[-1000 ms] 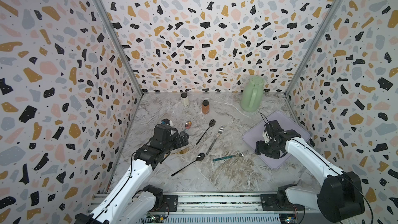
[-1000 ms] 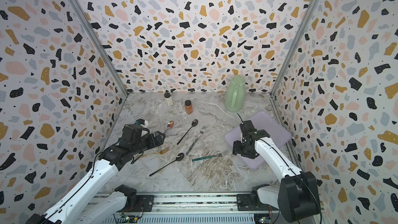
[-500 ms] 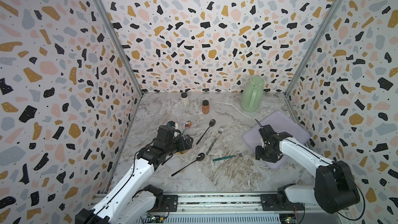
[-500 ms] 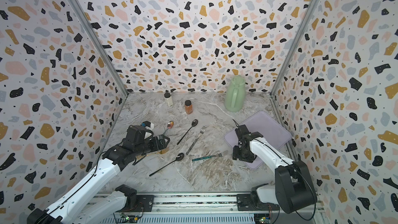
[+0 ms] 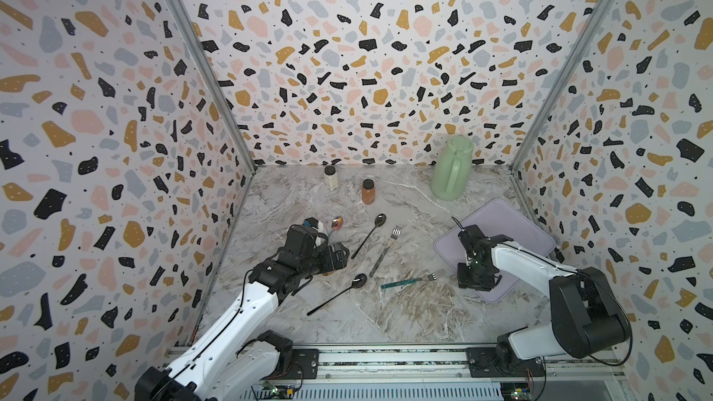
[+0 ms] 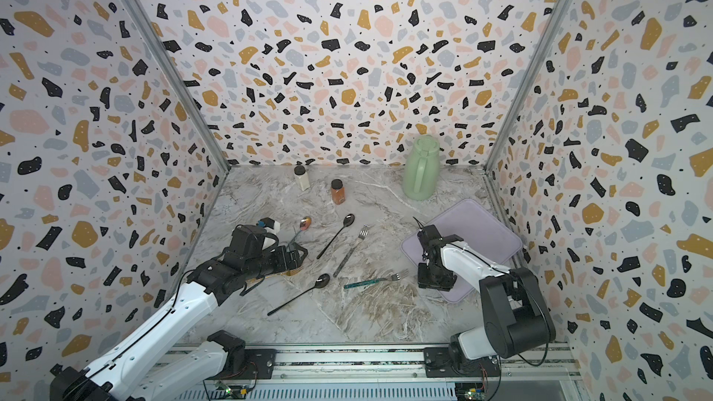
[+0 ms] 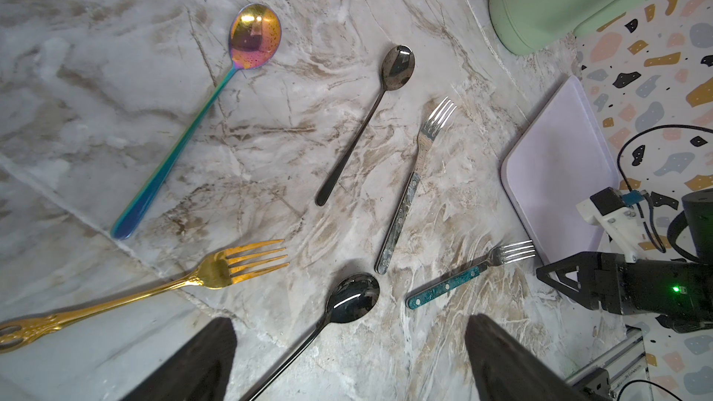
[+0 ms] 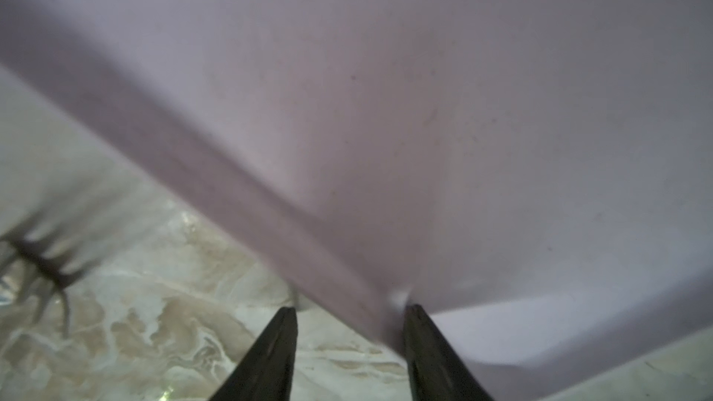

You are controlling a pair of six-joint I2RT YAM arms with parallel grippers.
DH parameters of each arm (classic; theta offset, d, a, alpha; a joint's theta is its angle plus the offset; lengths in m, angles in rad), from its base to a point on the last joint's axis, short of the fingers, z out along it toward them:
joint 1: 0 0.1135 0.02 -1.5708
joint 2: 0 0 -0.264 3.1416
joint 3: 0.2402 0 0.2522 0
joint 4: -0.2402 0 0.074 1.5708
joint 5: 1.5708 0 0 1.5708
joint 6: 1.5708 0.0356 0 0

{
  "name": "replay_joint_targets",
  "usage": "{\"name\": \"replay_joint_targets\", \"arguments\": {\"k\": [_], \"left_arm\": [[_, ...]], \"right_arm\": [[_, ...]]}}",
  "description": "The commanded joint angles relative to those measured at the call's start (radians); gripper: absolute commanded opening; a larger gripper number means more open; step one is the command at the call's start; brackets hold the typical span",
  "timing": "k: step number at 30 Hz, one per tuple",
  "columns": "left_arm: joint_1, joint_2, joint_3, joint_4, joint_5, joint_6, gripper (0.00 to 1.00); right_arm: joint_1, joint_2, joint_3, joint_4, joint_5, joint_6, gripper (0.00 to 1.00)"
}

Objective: Set the spoon and fork side by side
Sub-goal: Adjust the tray at the center of the board.

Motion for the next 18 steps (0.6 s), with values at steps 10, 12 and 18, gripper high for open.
{"name": "replay_joint_targets", "arguments": {"k": [10, 12, 18], "left_arm": [[-0.016, -0.02, 0.027, 0.005, 0.0, -0.004, 0.95], [-0.017, -0.021, 0.029, -0.001, 0.001, -0.004, 0.95], [-0.019, -0.025, 0.028, -0.008, 0.014, -0.006, 0.95]], "right_arm": [[0.007, 0.083, 0.081, 0.032, -0.05, -0.007, 0.3], [0.009, 0.098, 0.09, 0.046, -0.063, 0.001, 0.29], [0.019, 0.167, 0.139, 0.07, -0.092, 0.016, 0.24]]}}
